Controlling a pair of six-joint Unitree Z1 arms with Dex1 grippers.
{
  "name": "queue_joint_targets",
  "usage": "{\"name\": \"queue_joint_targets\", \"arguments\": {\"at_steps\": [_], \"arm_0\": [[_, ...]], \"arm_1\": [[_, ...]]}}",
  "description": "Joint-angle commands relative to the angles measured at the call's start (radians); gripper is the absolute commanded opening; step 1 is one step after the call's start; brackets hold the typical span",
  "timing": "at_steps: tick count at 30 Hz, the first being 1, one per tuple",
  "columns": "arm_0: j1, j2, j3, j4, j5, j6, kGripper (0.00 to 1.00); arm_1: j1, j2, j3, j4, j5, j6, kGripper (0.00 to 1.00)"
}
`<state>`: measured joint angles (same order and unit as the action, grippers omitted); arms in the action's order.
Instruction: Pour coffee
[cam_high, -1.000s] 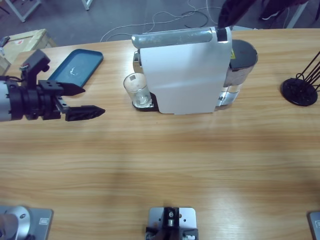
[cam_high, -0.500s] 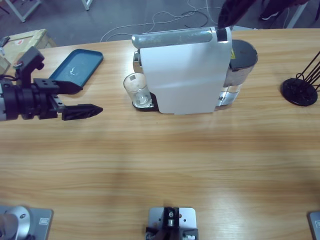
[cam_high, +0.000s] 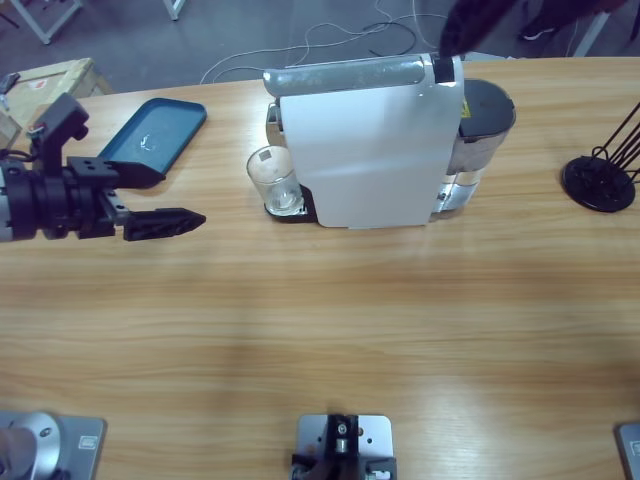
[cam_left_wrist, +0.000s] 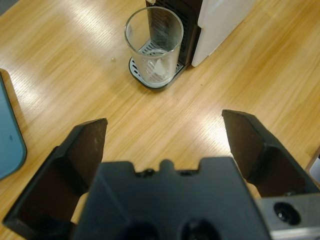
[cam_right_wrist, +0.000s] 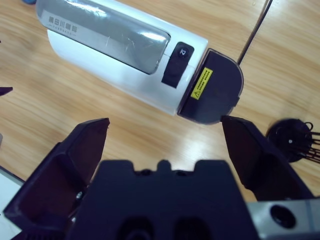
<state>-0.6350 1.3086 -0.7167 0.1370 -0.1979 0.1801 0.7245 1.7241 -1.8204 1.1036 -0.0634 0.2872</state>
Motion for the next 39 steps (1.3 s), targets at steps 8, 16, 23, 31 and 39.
{"name": "queue_joint_targets", "arguments": {"at_steps": [8,16,23,31,39], "arm_0": [[-0.009,0.009,0.04,0.039,0.002,0.025,0.991],[-0.012,0.012,0.03,0.03,-0.016,0.027,0.988],[-0.017,0.008,0.032,0.031,-0.024,0.031,0.991],[-0.023,0.006,0.037,0.032,-0.026,0.032,0.991],[-0.038,-0.001,0.039,0.035,-0.02,0.029,0.991]], "arm_1": [[0.089,-0.519,0.942,-0.562,-0.047,-0.022,1.0],[0.09,-0.539,1.054,-0.682,-0.064,-0.05,1.0],[0.09,-0.54,1.068,-0.701,-0.043,-0.051,1.0],[0.09,-0.552,1.069,-0.701,-0.003,-0.051,1.0],[0.09,-0.568,1.073,-0.698,-0.015,-0.051,1.0]]}}
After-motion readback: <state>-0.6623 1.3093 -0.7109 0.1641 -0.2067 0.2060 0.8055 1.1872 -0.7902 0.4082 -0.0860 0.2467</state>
